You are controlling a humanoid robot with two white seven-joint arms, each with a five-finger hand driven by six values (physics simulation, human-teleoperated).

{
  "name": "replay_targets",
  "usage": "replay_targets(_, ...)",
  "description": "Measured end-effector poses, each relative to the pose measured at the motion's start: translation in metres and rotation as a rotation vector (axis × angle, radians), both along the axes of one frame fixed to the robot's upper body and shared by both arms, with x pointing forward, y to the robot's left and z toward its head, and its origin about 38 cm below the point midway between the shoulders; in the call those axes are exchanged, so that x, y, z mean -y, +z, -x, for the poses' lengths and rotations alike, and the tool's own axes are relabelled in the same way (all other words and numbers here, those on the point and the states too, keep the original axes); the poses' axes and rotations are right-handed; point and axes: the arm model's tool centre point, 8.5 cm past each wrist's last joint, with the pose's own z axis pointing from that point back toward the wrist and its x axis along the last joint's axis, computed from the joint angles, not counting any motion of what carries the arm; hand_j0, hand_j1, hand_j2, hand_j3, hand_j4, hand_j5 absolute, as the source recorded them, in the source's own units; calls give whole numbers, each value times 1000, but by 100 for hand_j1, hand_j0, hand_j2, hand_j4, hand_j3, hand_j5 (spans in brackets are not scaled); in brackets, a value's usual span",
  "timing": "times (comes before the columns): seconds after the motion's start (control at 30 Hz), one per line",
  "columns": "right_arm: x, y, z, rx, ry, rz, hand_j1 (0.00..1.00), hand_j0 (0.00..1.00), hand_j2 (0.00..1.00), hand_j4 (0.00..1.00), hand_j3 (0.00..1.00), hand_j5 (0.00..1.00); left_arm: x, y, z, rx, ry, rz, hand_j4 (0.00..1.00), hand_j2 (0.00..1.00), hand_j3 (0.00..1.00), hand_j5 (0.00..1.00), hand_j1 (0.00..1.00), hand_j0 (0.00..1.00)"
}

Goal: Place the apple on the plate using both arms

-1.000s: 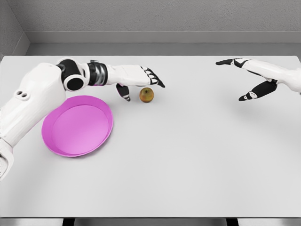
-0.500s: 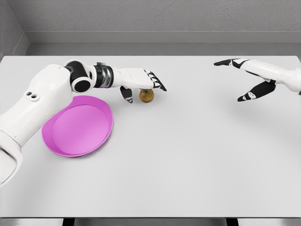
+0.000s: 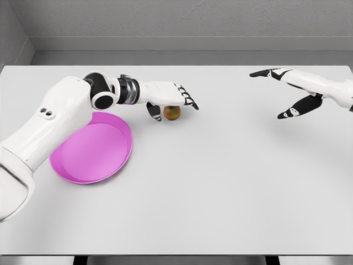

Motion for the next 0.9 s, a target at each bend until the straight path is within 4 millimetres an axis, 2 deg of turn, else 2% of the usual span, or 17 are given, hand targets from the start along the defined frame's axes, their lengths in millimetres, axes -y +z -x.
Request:
replay_targets(0.6,-1,1,0,3,5,-1,100,100,100,100,100,100,-3,-3,-7,-31,80,38,100,100,100,100,100,100)
replay_targets(0.9,-1,1,0,2,4,-1,100,100,100,100,100,100,3,-5,-10,-19,116,3,100,100,100,100,100,100)
